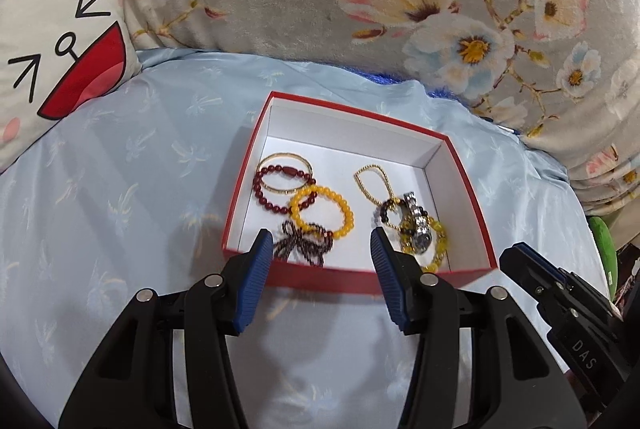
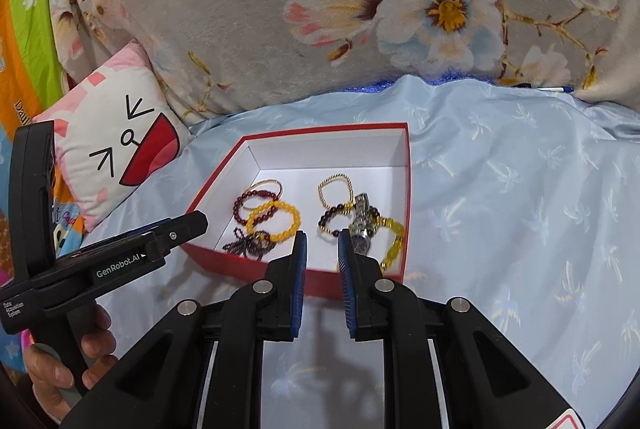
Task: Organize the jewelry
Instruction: 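Open both grippers to drop them and withdraw toward the gold charms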
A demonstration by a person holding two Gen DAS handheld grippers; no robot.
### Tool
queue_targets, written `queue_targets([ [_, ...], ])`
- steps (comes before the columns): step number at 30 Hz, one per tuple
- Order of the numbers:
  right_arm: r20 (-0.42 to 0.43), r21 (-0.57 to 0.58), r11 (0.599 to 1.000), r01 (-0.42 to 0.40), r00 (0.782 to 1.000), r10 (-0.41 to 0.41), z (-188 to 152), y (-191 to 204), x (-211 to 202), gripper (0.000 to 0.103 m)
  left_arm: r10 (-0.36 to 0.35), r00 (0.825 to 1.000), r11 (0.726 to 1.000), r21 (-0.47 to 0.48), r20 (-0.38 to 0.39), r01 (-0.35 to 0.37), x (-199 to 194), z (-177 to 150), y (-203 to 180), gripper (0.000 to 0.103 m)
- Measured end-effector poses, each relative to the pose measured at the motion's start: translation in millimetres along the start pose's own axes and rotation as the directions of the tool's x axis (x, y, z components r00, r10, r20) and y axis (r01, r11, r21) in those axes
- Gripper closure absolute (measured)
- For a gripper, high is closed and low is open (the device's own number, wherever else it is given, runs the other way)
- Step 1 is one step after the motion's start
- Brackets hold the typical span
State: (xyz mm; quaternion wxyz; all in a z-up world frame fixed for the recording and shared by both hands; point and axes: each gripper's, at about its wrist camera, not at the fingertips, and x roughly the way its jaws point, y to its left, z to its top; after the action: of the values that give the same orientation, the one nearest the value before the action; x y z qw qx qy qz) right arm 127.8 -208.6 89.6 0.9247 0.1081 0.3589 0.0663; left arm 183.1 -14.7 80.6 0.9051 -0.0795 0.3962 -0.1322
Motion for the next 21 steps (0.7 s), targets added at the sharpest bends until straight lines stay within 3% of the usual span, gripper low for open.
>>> queue_targets([
  [12,-0.051,-0.018,1.000,-0.018,0.999,0.017,-42.6,13.9,-38.5,0.086,0.011,0.999,1.000,-0.001,-0.049,-0.011,-33.3,-51.9,-1.2,0.055],
  [21,-0.128,-0.036,0.999,-0.022,0.992,0.017,-95.4,21.2,-62.9,0.086,0.043,0.995,0.998,0.039,-0.091,-0.039,-52.4,-97.1,-6.7,0.055],
])
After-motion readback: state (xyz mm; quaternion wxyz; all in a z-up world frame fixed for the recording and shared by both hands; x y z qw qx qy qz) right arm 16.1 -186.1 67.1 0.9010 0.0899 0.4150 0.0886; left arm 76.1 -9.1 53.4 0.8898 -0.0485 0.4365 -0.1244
